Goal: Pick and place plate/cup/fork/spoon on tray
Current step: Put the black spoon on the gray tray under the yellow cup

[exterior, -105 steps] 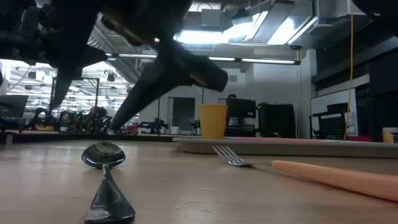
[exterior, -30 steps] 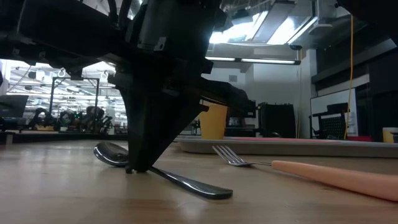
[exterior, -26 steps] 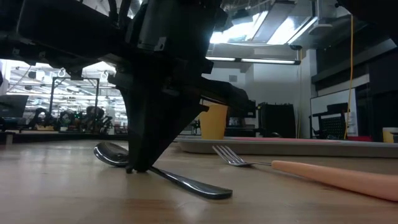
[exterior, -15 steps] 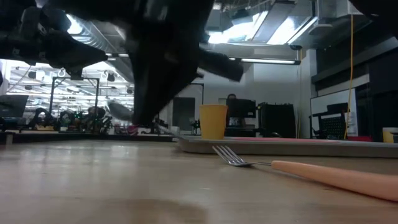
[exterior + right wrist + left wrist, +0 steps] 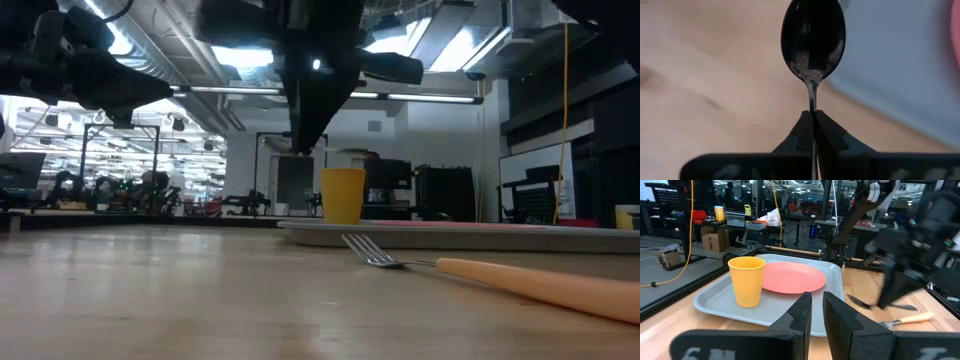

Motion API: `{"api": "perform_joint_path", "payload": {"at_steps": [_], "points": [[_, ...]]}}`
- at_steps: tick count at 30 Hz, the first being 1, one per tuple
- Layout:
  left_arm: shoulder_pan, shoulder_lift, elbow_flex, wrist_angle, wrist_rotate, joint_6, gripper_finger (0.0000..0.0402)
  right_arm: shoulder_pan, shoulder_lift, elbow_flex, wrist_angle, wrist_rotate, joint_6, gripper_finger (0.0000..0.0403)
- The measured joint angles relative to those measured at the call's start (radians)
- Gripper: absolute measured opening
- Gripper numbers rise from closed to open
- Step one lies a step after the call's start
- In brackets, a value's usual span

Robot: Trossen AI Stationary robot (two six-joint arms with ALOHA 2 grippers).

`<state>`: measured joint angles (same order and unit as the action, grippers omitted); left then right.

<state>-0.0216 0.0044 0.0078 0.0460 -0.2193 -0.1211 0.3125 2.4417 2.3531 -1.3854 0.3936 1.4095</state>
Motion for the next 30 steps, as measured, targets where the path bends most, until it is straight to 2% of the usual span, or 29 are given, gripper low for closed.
{"api": "perform_joint_path", "payload": {"at_steps": [8,14,22,30], "points": [[0.000,0.000,0.000,0.000,0.000,0.000,0.0041,-0.122,-0.038,0.002,-0.023,-0.026,-0.197,0.0001],[0.000,0.000,0.000,0.000,0.000,0.000,0.0041,-0.191,-0.044,0.002,-0.024,-0.017,-0.286,0.0001],[0.000,0.000,0.000,0.000,0.000,0.000,0.0041,-0.269,-0.047,-0.044,0.019,-0.034,-0.316,0.0001],[0.000,0.000,0.000,0.000,0.000,0.000,0.0041,-0.343,-0.045,-0.130,0.146,-0.135,-0.306,0.0001]]}}
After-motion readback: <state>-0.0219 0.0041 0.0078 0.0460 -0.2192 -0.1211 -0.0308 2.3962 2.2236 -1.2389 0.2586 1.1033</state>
